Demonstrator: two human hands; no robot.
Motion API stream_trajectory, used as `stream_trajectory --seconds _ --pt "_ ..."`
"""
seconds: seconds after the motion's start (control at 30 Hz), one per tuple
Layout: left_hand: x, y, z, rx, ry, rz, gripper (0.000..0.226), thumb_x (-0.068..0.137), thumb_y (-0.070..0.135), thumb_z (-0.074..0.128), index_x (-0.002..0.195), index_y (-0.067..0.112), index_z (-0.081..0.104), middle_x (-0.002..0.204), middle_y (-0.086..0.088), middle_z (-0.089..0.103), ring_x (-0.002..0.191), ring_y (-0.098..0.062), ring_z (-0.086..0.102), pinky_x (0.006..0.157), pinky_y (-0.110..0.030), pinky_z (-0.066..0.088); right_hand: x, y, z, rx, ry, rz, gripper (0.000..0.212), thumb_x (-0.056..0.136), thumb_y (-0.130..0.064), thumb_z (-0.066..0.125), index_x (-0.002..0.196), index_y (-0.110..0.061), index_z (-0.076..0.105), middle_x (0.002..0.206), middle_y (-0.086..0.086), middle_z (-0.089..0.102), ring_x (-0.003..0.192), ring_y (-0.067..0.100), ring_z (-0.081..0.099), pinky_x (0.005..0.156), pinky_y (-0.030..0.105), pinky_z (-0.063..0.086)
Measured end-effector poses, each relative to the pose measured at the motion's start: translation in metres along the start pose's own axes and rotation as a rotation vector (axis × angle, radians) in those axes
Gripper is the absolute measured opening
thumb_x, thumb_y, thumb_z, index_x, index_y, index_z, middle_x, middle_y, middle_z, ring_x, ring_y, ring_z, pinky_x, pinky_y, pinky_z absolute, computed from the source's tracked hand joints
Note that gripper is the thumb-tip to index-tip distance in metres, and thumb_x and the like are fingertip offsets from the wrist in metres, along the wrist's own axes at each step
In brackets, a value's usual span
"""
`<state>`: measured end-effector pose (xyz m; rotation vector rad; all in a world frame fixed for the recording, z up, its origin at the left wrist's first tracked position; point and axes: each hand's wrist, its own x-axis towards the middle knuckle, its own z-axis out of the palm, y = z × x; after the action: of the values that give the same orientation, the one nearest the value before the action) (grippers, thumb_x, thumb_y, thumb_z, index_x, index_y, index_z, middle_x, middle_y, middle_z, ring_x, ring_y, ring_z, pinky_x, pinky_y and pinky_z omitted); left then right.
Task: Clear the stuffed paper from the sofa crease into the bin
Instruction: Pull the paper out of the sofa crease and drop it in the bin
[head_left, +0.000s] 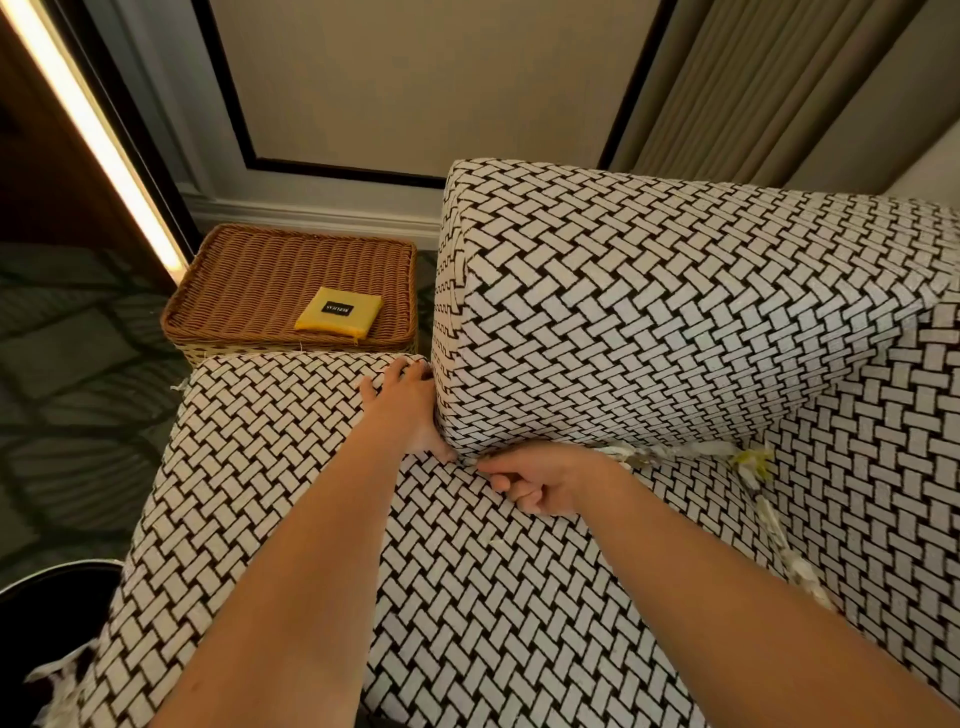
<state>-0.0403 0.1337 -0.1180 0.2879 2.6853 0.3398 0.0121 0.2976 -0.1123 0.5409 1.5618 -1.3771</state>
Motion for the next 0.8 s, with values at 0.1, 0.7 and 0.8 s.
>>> stream_trajectory --seconds 0.1,0.7,0.8 --pt "-0.003 -0.002 0.000 0.019 0.033 0.039 0.097 0.064 0.044 0.076 0.144 0.019 0.027 0.153 0.001 0.015 0.142 -0.021 -0.001 0.113 -0.054 0.000 0.003 0.001 0.006 0.004 0.066 -0.022 0.023 0.094 -0.024 0.051 0.072 -0.019 0.049 0.043 -0.010 0.041 0.034 0.002 0.023 0.031 0.012 0.016" --pt "0.013 -0.013 -0.009 0.165 -0.106 0.009 0.129 0.053 0.067 0.073 0.148 0.021 0.000 0.156 0.001 -0.010 0.142 -0.022 -0.015 0.111 -0.052 -0.006 0.009 0.001 0.018 -0.001 0.295 -0.028 0.031 0.093 -0.016 0.048 0.062 -0.017 0.046 0.035 -0.009 0.041 0.026 0.003 0.024 0.030 0.013 0.017" --pt "0.017 -0.019 -0.010 0.144 -0.133 0.027 0.129 0.052 0.067 0.073 0.148 0.024 -0.001 0.155 0.002 -0.013 0.141 -0.022 -0.018 0.112 -0.053 -0.008 0.008 -0.003 0.019 -0.010 0.298 -0.005 0.034 0.094 -0.018 0.048 0.060 -0.017 0.045 0.033 -0.009 0.039 0.025 0.003 0.024 0.029 0.013 0.016"
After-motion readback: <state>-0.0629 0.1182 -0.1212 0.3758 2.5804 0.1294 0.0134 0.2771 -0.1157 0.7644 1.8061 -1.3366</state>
